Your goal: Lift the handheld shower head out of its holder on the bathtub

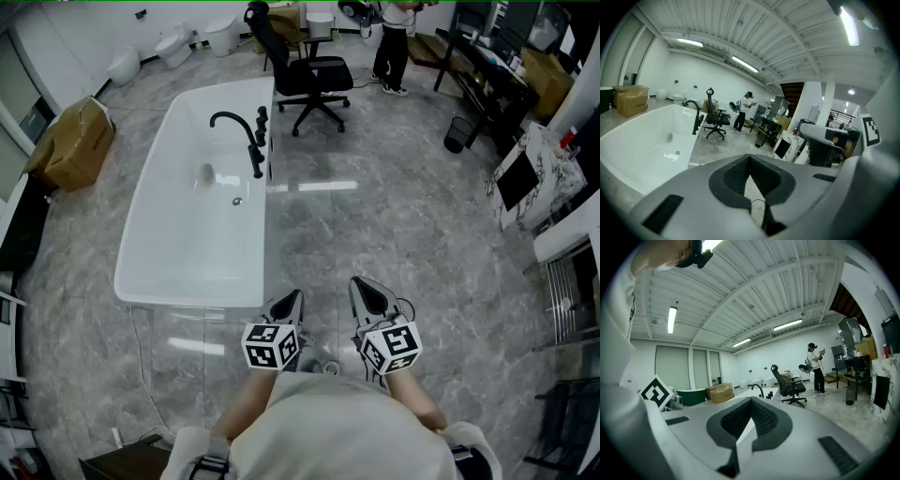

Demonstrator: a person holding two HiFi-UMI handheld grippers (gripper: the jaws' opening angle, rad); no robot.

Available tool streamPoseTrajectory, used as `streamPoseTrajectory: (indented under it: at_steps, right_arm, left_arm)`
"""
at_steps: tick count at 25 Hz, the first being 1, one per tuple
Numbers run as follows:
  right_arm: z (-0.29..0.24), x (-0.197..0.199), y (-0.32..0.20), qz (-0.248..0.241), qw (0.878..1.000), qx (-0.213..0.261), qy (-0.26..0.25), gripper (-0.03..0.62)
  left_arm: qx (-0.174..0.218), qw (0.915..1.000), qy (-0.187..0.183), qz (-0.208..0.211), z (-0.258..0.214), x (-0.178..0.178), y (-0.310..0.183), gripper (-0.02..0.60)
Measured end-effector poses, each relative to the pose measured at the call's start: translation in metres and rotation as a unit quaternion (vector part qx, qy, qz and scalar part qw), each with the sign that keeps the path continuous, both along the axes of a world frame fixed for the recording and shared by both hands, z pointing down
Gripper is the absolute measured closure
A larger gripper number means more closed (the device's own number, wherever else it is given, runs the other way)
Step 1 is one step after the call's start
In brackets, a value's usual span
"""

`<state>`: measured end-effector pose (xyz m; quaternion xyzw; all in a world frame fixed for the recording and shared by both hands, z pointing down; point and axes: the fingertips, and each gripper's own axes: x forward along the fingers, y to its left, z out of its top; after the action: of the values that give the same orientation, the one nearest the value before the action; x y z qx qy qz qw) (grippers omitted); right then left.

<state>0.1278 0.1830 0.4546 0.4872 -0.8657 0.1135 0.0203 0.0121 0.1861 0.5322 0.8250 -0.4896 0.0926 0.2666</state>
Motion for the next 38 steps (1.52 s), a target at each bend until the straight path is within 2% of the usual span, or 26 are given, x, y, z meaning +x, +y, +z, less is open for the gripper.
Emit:
streamPoseTrajectory:
  at_steps: [5, 13, 19, 33, 38]
  right_arm:
    - [0.001, 0.007, 0.020, -0.009, 1.000, -0.001, 0.011, 0.576]
    - [-0.002, 0.009, 0.036, -0.004, 1.000, 0.008, 0.015, 0.576]
    - [-0.008, 0.021, 0.044, 0.003, 0.999, 0.010, -0.031, 0.574]
    - [-0.002, 0.023, 0.054, -0.016, 0.999, 0.003, -0.038, 0.574]
    - [-0.012, 0.033, 0.042, 0.001, 0.998, 0.015, -0.061, 0.574]
  left_arm:
    - [0.000, 0.9999, 0.013, -0.002, -0.003, 0.011, 0.021, 0.561]
    - [0.009, 1.0000, 0.002, 0.002, -0.010, 0.007, 0.037, 0.561]
    - [0.006, 1.0000, -0.001, 0.000, -0.009, 0.010, 0.046, 0.561]
    - [-0.005, 0.9999, 0.003, -0.013, -0.004, 0.021, 0.060, 0.561]
    - [-0.010, 0.9998, 0.007, -0.017, -0.004, 0.023, 0.049, 0.561]
